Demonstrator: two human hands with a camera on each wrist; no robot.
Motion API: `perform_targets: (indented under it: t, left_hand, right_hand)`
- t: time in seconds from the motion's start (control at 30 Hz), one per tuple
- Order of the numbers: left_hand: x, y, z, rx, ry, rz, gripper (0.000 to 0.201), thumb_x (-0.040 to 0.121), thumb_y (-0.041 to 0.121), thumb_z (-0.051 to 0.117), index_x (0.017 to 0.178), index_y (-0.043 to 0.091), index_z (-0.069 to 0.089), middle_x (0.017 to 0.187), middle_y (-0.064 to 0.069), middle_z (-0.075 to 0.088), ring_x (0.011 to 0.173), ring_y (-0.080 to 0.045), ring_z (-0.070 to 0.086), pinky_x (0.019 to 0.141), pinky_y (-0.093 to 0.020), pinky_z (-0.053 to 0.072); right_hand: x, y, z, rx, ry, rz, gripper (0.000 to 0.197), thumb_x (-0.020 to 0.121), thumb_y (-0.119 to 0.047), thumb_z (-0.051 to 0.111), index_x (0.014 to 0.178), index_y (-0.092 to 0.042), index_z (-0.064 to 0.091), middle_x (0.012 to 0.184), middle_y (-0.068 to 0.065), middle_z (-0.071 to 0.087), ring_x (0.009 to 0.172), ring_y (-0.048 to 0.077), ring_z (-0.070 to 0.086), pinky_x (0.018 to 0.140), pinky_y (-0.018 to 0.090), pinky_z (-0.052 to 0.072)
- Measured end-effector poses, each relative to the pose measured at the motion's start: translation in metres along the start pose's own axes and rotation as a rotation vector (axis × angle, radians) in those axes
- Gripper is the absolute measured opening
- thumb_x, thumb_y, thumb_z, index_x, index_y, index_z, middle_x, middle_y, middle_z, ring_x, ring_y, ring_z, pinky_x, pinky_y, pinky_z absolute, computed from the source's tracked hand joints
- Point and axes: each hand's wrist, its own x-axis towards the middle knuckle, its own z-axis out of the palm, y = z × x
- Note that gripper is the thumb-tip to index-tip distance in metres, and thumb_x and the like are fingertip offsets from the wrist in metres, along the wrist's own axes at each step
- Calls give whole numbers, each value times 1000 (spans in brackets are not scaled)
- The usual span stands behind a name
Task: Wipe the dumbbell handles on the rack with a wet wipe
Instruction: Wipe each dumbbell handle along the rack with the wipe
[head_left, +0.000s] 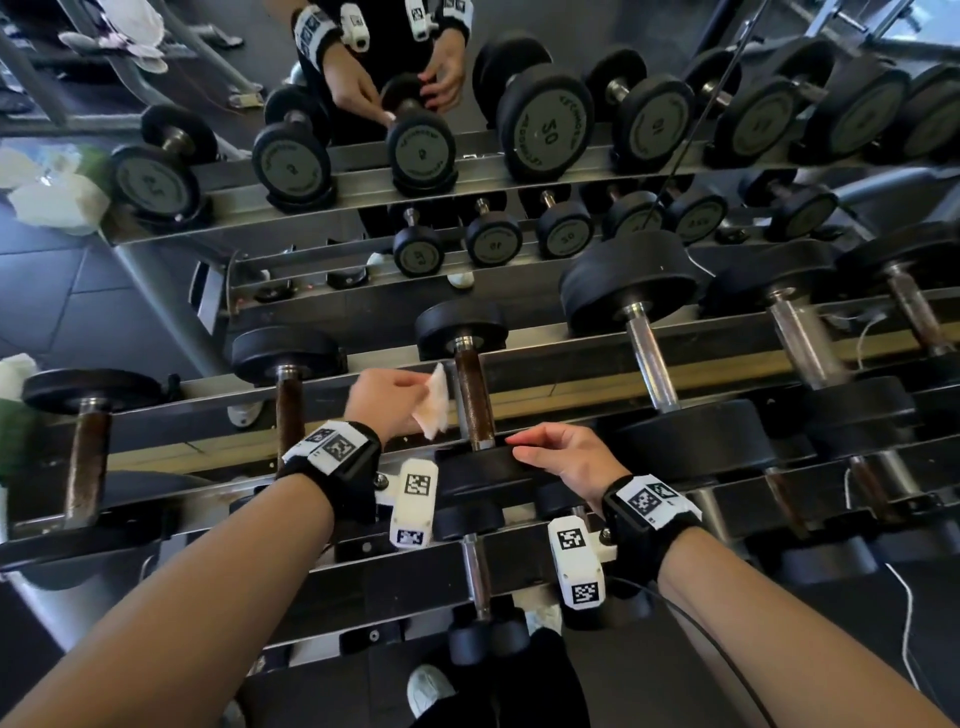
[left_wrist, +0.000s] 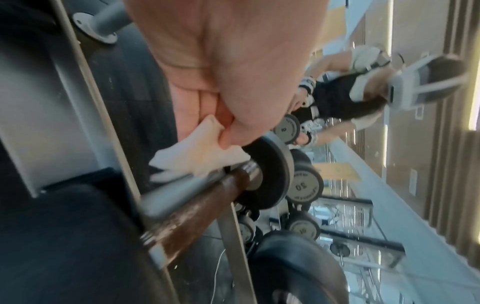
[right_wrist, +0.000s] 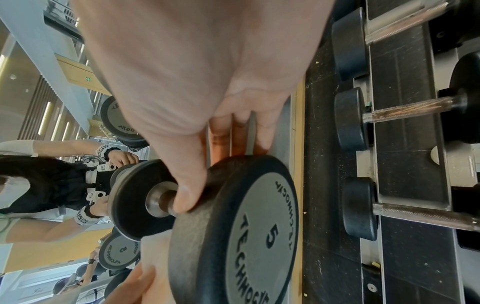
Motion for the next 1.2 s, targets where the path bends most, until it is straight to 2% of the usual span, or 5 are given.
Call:
perform_targets:
  t: [0.13,0.63,0.8,0.97,1.2]
  left_hand:
    - [13,8,5,-152,81,-29,24,92,12,64,111,21,75,108,-4,74,95,-16,69,89,-39,58]
    - [-15,-1,15,388,-290,250,25,95,21,62,114,33,73,101,8,72,88,0,62,89,-20,46]
    - [-30,-3,14,564,-415,277,22,99,29,55,111,32,74,113,3,68,102,-14,62,97,-28,47]
    - [-37,-3,11,385,-440,214,18,98,22,59,99,24,76,103,-3,72,98,-17,65,96,-30,49]
    - [-54,4,8,-125,-313,-87,32,99,1,49,127,7,64,115,-13,67,100,-26,61,90,-38,50]
  right_hand:
    - [1,0,0,5,-6,1,16,87,-3,70,98,-14,73,96,5,75,85,9,71,72,15,53]
    - [3,9,-3,4,4,-5,17,87,-10,72,103,-16,75,99,1,77,91,10,73,71,15,54]
    - [2,9,-1,6,11,-12,19,88,-8,70,106,-11,74,100,5,76,91,13,72,72,18,55]
    - [1,6,-1,-18,4,-11,18,88,-5,69,106,-8,73,101,9,75,90,13,71,72,18,55]
    - [1,-9,-6,-276,-10,-62,16,88,-10,71,102,-16,73,98,1,73,94,12,67,84,20,51]
